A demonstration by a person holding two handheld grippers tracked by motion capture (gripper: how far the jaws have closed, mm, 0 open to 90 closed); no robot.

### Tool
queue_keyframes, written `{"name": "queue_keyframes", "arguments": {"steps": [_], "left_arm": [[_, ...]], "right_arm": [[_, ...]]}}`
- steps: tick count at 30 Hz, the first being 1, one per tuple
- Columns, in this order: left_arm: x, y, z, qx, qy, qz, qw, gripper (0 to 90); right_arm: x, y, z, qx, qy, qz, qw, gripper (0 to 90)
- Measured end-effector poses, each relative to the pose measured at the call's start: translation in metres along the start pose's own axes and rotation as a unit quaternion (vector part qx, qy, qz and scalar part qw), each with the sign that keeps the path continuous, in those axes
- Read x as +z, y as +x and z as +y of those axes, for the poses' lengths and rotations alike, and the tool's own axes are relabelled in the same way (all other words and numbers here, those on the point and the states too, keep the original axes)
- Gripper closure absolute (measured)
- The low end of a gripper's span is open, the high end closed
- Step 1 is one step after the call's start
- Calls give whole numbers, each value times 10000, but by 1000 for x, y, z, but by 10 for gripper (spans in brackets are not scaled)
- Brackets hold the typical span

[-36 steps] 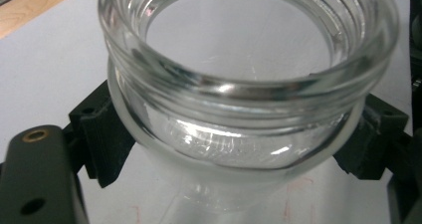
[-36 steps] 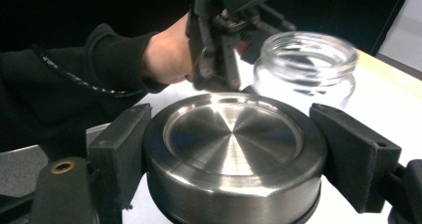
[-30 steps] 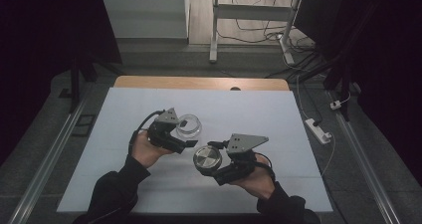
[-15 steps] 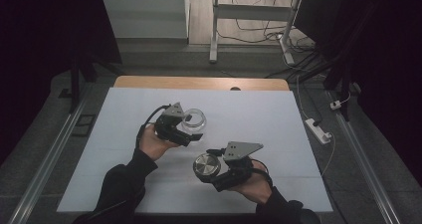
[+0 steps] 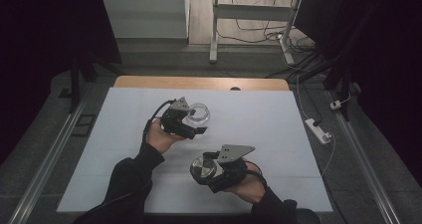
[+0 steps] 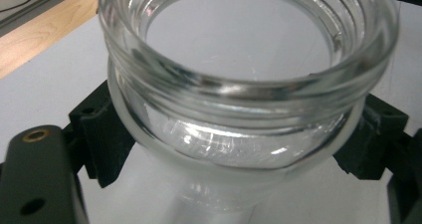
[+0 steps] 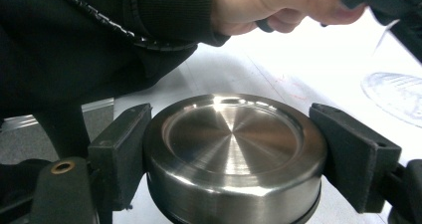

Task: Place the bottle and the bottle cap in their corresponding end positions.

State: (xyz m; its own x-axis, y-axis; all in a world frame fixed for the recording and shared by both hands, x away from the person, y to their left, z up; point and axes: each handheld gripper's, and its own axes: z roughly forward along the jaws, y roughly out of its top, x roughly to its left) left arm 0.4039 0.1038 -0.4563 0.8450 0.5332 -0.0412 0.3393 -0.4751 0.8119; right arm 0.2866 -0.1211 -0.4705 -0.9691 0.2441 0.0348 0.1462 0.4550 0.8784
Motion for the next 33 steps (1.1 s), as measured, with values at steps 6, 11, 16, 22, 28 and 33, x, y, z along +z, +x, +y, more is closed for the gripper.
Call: {"name": "queue_keyframes", "arguments": {"steps": [6,11,16,22,28,33], "left_arm": [[8,3,1,-7,1,45,10000,156],[17,7,-2,-55,26,91,9999,156],[25,10,-6,-82,63,134,9999,156],[33,11,-8,-99,89,160,9998,156],[40,12,-12,-118,125,179,9997,156],[45,13,-16,-139,212,209,9995,156]], "right_arm": [[5,-1,-4,-2,78,-37,10000,195],[11,-4,-10,-31,145,-66,9999,195],[18,-6,-15,-25,200,-61,9998,195],[28,-10,-24,-25,268,-21,9996,196],[37,-15,-34,-54,390,-21,9992,196],[43,-18,-38,-34,480,-50,9988,196]]}}
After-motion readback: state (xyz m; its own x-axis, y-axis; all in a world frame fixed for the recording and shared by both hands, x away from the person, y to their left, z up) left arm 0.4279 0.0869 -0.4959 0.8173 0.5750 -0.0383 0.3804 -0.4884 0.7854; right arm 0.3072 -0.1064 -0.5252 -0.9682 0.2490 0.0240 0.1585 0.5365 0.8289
